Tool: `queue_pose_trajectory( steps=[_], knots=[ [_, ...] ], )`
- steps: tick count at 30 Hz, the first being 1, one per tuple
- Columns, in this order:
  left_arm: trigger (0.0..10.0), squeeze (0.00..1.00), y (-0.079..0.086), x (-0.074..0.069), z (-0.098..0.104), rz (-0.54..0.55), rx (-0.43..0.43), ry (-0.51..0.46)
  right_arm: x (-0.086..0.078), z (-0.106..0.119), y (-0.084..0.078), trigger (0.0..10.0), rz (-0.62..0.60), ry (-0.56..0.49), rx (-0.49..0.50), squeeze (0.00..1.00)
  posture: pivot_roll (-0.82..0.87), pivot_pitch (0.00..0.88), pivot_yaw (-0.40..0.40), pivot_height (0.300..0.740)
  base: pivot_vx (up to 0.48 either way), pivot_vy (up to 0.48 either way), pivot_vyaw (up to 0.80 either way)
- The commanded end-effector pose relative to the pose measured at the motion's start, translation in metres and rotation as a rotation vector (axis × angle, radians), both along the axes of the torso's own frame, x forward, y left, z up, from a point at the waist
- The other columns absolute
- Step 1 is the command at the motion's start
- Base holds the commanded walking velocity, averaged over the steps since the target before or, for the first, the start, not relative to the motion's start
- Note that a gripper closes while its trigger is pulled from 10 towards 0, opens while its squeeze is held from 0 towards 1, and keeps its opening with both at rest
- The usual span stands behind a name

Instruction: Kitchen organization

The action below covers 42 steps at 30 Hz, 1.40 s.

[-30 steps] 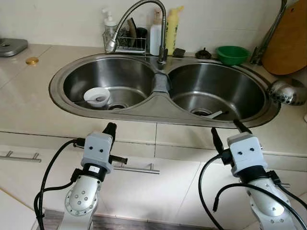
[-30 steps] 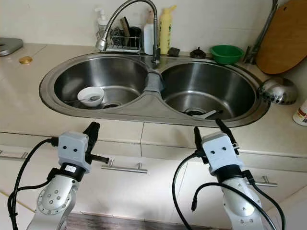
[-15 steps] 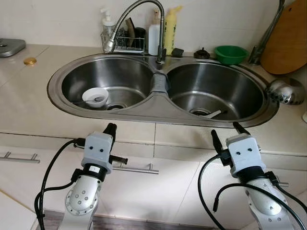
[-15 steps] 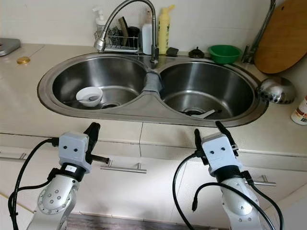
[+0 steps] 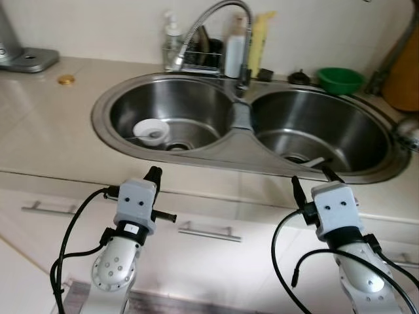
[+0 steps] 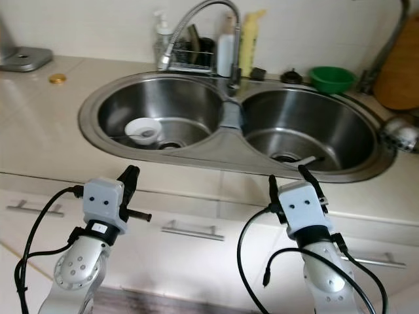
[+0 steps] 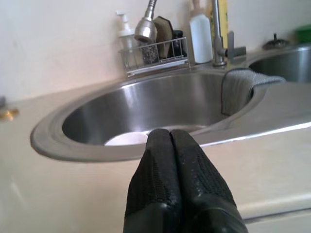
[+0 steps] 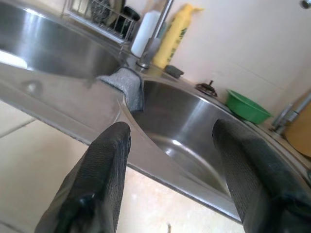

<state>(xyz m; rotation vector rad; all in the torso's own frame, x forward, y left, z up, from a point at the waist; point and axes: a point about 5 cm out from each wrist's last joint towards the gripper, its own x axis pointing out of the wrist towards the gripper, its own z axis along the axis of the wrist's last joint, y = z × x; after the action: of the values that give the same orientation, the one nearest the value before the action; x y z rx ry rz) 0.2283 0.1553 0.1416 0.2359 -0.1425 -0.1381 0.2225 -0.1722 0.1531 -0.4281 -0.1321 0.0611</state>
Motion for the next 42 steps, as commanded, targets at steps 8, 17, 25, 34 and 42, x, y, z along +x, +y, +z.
queue_pose_trajectory(
  steps=[8,17,25,34,42],
  knots=[
    [10.0,0.0,-0.0052,0.0005,-0.0005,-0.019,-0.013,0.002,-0.0002,-0.0025,-0.0048,10.0,-0.027,0.016,-0.012,0.0,0.07,0.0,-0.035,0.74,0.0,0.48,0.0],
    [10.0,0.0,-0.0055,0.0015,0.0,-0.023,-0.013,0.001,0.001,-0.0002,-0.0071,10.0,-0.042,0.012,0.002,0.0,0.07,0.0,-0.03,0.74,0.0,0.48,-0.23],
    [10.0,0.0,-0.0045,0.0022,0.0006,-0.021,-0.016,-0.005,0.0019,0.0008,-0.0055,10.0,-0.033,0.012,0.006,0.0,0.07,0.0,-0.029,0.74,0.0,0.466,-0.42],
    [10.0,0.0,-0.006,0.003,0.0025,-0.031,-0.013,-0.028,0.0018,0.0015,-0.0046,10.0,-0.023,0.019,0.02,0.0,0.07,0.0,-0.027,0.74,0.0,0.0,-0.77],
    [10.0,0.0,-0.0067,0.0031,0.0036,-0.038,-0.012,-0.036,0.0011,0.003,-0.0043,10.0,-0.02,0.016,0.018,0.0,0.06,0.0,-0.023,0.74,0.0,0.0,-0.5]
  ],
)
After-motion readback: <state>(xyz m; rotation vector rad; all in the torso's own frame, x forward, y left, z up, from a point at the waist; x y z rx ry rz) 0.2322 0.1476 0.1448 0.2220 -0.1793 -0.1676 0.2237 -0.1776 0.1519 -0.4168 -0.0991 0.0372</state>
